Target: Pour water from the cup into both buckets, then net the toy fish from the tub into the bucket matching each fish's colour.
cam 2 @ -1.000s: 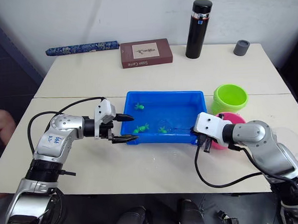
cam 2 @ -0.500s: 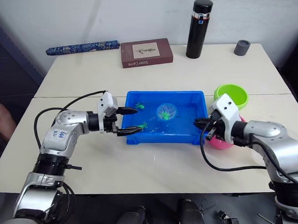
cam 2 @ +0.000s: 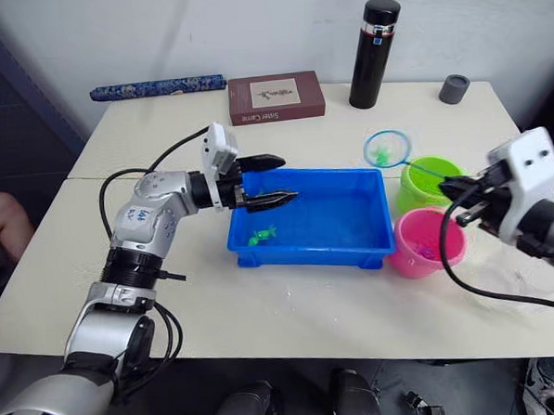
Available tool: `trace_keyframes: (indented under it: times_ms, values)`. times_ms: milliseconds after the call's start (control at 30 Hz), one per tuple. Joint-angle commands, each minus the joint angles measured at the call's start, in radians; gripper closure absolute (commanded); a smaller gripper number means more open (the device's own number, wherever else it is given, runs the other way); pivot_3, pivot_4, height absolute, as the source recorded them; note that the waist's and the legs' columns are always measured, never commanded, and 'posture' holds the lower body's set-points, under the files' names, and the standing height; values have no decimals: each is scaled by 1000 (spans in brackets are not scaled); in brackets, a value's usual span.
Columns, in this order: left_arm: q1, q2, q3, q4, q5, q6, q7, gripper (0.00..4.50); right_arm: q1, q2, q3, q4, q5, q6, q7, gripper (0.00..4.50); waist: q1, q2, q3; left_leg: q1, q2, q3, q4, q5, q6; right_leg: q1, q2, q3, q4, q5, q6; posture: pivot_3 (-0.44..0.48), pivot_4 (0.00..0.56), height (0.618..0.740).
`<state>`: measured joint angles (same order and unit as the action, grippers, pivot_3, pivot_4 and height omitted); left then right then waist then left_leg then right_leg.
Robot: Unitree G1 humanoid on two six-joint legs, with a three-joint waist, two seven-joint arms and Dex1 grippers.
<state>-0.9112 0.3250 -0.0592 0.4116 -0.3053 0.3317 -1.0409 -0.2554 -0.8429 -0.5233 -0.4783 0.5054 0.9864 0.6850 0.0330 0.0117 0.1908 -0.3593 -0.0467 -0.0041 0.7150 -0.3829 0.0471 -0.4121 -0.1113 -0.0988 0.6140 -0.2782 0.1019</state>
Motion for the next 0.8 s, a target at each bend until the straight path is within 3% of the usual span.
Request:
trace_keyframes:
  times_ms: [33,200,333,467,600,800]
  values:
    - [-67,-32,-20,38,9,-64,-35,50,73,-84,-65,12,-146,-113,-69,4500,1,0,0,0,0,0,0,0,0,0,0,0,0,0,0,0,150,740]
    - [-78,-28,-21,67,20,-88,-46,50,180,-169,37,53,-358,-345,-106,4500,-4,0,0,0,0,1,0,0,0,0,0,1,0,0,0,0,150,740]
    - [-74,-19,-20,70,23,-94,-53,50,320,-331,170,144,-699,-723,-220,4500,-6,0,0,1,0,2,-1,0,0,-1,1,1,1,0,0,0,150,740]
    - [-78,-16,-12,83,25,-101,-49,50,414,-437,204,223,-911,-904,-318,4500,-4,0,0,1,0,3,-1,0,0,-1,0,2,2,0,0,0,150,740]
    - [-77,-12,-7,86,26,-104,-50,50,449,-461,200,280,-1016,-1056,-386,4500,-4,0,0,1,0,3,-1,0,0,-1,0,3,1,0,0,0,150,740]
    - [-79,-16,-15,93,29,-109,-54,50,440,-440,191,299,-1053,-1124,-394,4500,-6,0,0,1,1,3,-1,0,0,-1,1,2,0,0,0,0,150,740]
